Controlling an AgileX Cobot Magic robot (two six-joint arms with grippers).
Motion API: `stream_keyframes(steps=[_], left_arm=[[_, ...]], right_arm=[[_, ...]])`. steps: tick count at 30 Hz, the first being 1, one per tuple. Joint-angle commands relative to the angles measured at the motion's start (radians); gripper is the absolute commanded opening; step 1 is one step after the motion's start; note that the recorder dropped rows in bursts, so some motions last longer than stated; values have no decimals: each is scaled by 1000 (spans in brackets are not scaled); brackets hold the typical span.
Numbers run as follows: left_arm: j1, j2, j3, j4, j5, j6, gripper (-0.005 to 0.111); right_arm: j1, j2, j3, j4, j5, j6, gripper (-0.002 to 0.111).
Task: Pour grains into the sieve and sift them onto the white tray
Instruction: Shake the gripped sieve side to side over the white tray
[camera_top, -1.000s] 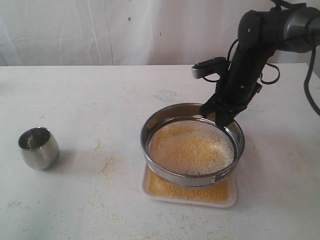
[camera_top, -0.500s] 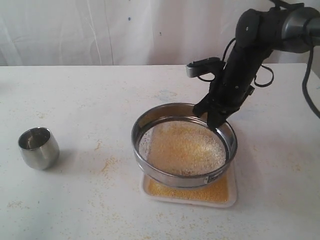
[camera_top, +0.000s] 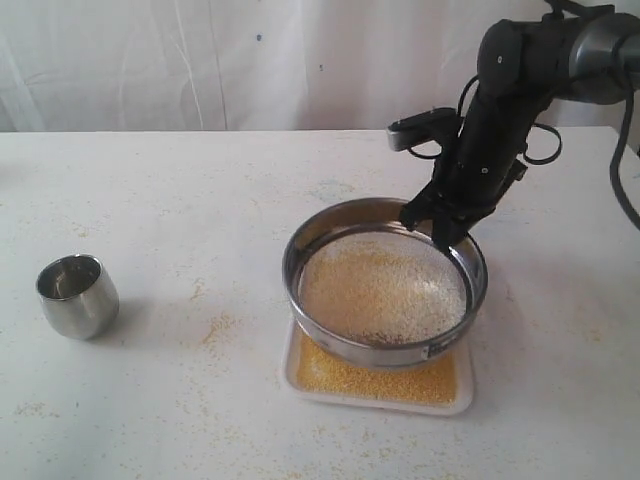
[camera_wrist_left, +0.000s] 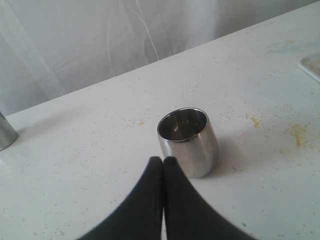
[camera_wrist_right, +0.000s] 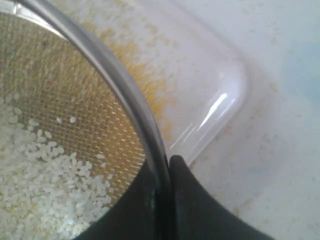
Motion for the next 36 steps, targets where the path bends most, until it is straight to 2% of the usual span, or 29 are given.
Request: stream_keyframes(steps=[1,2,4,5,7,9,10,11,12,14,16,18,19,20,24,25,28,29,32,33,34,36], left_arm=[[3,-4,4,-7,2,1,0],[3,-4,4,-7,2,1,0],[3,-4,4,-7,2,1,0],[3,-4,4,-7,2,1,0],[3,-4,4,-7,2,1,0],[3,-4,4,-7,2,1,0],[3,-4,4,-7,2,1,0],[3,-4,4,-7,2,1,0],[3,-4,4,-7,2,1,0],[3,-4,4,-7,2,1,0],[3,-4,4,-7,2,1,0],[3,-4,4,-7,2,1,0],[3,-4,4,-7,2,1,0],[3,-4,4,-7,2,1,0],[3,-4,4,-7,2,1,0],[3,-4,4,-7,2,1,0],[3,-4,4,-7,2,1,0],[3,-4,4,-7,2,1,0],[3,-4,4,-7,2,1,0],[3,-4,4,-7,2,1,0],[3,-4,4,-7,2,1,0],[3,-4,4,-7,2,1,0]], right_arm=[[-11,-15,-4,-41,-38,253,0],[-11,-15,-4,8,-9,177,0],[-8,-15,-4,145,88,-173,0],[-5,-15,-4,171,105,-222,0],[-11,-18,-4,92,10,-28,0],[-24,-22,-4,-42,-83,308,0],[-24,-23,-4,-33,-78,328,0],[-24,-23,-4,37,-37,209,0],[-24,-23,-4,145,41,-6,0],[-20,-21,-4,264,154,-306,0],[-23,-22,-4,213,99,-173,0],[-31,-27,-4,71,-30,131,0],[-31,-27,-4,33,-40,215,0],[-31,-27,-4,41,-30,217,0],[-29,-27,-4,230,151,-267,0],[-29,-27,-4,209,137,-224,0],[-33,-35,-4,-15,-9,193,0],[-33,-35,-4,-23,-2,228,0],[-31,-35,-4,145,154,-190,0],[-31,-35,-4,174,154,-245,0],[-35,-37,-4,139,128,-164,0],[-40,-44,-4,5,4,145,0]])
